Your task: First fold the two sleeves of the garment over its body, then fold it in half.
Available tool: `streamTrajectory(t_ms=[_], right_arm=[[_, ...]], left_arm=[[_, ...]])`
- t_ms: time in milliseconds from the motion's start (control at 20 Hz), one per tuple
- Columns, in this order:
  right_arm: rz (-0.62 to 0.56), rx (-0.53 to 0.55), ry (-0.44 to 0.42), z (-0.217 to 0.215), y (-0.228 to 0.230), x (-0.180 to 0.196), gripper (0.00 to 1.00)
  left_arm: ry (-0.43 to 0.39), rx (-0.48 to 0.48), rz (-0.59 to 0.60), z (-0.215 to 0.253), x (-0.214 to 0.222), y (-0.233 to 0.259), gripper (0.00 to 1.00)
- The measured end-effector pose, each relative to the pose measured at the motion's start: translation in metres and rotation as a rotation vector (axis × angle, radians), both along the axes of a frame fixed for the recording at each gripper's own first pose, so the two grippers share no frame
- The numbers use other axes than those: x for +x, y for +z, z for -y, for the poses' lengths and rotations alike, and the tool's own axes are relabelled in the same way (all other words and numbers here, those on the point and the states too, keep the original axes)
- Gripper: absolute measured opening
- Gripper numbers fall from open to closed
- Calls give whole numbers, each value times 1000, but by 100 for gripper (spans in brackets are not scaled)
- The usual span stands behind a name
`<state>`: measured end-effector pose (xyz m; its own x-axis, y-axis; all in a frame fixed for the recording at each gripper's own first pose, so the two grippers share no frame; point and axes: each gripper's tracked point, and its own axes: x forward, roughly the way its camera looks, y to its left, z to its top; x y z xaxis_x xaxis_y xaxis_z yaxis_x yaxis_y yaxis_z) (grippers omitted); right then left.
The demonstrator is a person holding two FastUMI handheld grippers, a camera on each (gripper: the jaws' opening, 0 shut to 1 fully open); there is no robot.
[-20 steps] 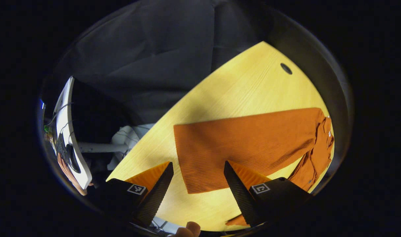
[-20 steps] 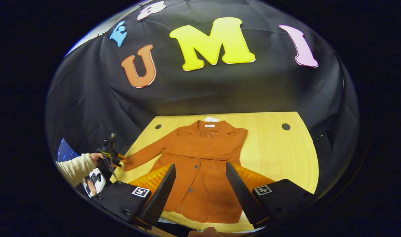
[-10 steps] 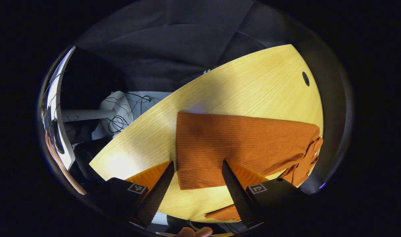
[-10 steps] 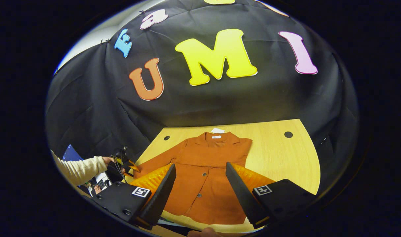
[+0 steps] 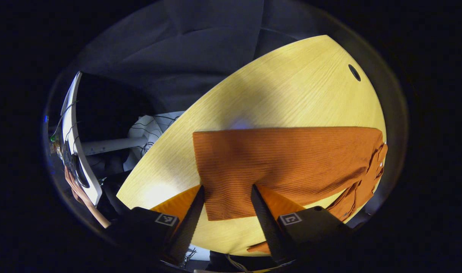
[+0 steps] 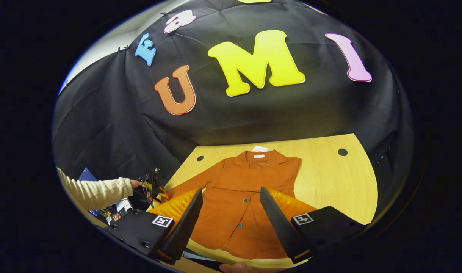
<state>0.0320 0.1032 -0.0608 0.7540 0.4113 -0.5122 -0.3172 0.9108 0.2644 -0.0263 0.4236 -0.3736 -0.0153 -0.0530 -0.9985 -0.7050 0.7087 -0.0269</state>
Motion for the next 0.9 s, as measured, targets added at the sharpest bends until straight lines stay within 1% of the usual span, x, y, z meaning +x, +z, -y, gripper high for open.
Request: streamTrajectory(t_ms=[100,200,250,300,350,500,550,650,700,800,900], right_arm=[[-9,12,10,1,-3,-6,98],[-11,40,22,0,0,-13,98],[-19,49,25,2,-1,-16,95],[-23,52,25,5,-1,-19,98],[-21,44,15,9,-2,-19,98],[-14,56,-17,22,2,-20,98],[-13,59,-27,26,3,-20,98],[-5,65,-48,36,7,-19,98],[1,74,-53,39,9,-19,98],[-5,77,-67,46,7,-20,98],[-16,89,-83,49,4,-20,98]], left_arm=[[-11,2,7,4,3,0,61],[-19,5,22,11,11,0,39],[-29,15,16,13,12,0,22],[-50,32,17,12,13,0,17],[-76,42,8,11,12,1,12],[-126,57,-4,11,11,2,7],[-132,52,8,13,13,3,5],[-141,55,23,14,15,11,4],[-162,57,29,14,16,17,4],[-211,77,65,15,29,37,3],[-247,97,130,22,52,62,4]])
